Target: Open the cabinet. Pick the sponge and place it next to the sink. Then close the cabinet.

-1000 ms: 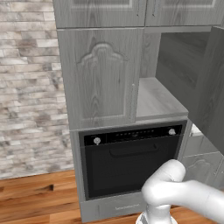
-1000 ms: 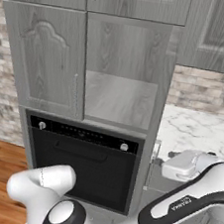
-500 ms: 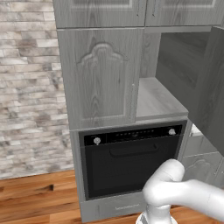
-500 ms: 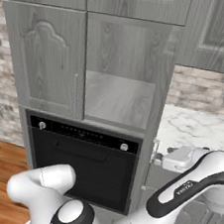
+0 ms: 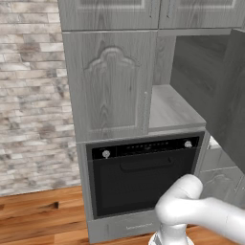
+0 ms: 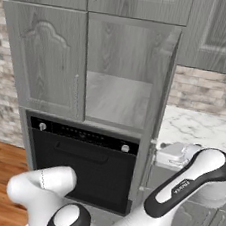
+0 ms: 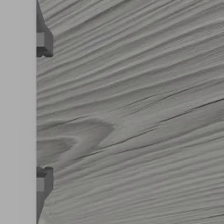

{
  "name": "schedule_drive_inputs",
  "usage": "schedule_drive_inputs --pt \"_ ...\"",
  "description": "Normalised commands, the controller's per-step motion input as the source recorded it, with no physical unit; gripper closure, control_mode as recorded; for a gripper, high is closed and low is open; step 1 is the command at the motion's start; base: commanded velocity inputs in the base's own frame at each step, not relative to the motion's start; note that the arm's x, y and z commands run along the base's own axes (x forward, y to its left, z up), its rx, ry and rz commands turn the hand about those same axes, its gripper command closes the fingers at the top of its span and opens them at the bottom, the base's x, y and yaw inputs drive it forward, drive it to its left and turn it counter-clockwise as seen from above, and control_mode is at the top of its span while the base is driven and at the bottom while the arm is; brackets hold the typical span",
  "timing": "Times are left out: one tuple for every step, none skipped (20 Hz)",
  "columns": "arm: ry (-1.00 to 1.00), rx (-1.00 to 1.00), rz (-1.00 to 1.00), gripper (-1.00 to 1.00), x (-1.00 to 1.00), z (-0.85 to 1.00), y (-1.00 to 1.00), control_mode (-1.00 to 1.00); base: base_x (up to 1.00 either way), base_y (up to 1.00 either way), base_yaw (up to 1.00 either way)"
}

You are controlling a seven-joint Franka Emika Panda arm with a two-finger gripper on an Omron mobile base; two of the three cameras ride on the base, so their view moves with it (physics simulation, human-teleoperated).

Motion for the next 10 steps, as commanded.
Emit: schedule_drive_inputs --pt "0.00 0.20 -0.06 -1.00 0.00 0.00 0.60 -1.00 0.00 0.00 0.00" --pt "0.00 0.21 -0.06 -1.00 0.00 0.00 0.63 -1.00 0.00 0.00 0.00" --pt "0.00 0.20 -0.06 -1.00 0.00 0.00 0.65 -1.00 0.00 0.00 0.00" --pt "0.00 0.19 -0.08 -1.00 0.00 0.00 0.69 -1.00 0.00 0.00 0.00" --pt "0.00 0.19 -0.09 -1.00 0.00 0.00 0.70 -1.00 0.00 0.00 0.00" --pt "0.00 0.18 -0.10 -1.00 0.00 0.00 0.77 -1.00 0.00 0.00 0.00" --pt "0.00 0.17 -0.10 -1.00 0.00 0.00 0.82 -1.00 0.00 0.00 0.00" --pt "0.00 0.15 -0.10 -1.00 0.00 0.10 0.89 -1.00 0.00 0.00 0.00" --pt "0.00 0.13 -0.11 -1.00 0.04 0.13 1.00 -1.00 0.00 0.00 0.00" --pt "0.00 0.12 -0.11 -1.00 0.14 0.19 1.00 -1.00 0.00 0.00 0.00"
